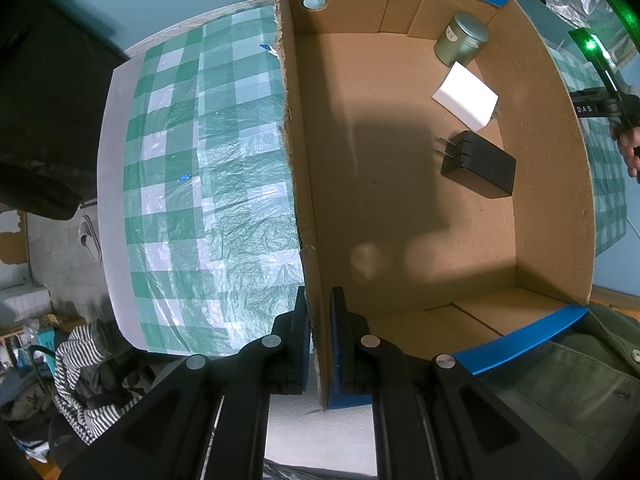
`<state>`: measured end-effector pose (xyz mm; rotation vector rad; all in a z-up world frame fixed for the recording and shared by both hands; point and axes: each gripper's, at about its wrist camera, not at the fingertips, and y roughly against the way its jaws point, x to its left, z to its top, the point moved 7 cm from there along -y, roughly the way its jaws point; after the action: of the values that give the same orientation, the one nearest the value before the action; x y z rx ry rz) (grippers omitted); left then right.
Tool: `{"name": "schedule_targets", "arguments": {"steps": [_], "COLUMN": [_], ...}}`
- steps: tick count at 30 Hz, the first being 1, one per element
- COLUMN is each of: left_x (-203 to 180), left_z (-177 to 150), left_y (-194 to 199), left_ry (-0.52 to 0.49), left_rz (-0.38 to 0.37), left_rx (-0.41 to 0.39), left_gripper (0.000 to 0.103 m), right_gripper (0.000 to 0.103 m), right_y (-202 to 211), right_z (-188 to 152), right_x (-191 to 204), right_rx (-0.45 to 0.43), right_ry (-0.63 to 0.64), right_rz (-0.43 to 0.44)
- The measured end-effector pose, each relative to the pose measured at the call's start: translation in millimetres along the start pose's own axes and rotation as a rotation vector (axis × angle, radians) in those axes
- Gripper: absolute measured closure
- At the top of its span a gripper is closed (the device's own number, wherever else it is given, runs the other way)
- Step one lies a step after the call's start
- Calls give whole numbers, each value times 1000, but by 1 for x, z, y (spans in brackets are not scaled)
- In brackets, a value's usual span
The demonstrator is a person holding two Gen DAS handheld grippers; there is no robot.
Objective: Organize rigid objects
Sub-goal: 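Grasp the white octagonal device with the right gripper, then carry the white octagonal device with the right gripper into the box and release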
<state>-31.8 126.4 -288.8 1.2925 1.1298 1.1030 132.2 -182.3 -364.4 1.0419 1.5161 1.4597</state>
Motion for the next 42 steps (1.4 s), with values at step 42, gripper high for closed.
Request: {"name": "schedule_targets", "arguments": {"steps": [42], "left_x": [0], "left_z": [2], "left_y": [1], "left_ry": [-14], "left_rz": [2], "left_rx": [-2], "left_gripper": [95], "right_gripper": [50], "right_y": [141], "right_z": [17], "right_x": [123], "right_rx": [-175], "right_ry": [257], "right_rz": [117]}}
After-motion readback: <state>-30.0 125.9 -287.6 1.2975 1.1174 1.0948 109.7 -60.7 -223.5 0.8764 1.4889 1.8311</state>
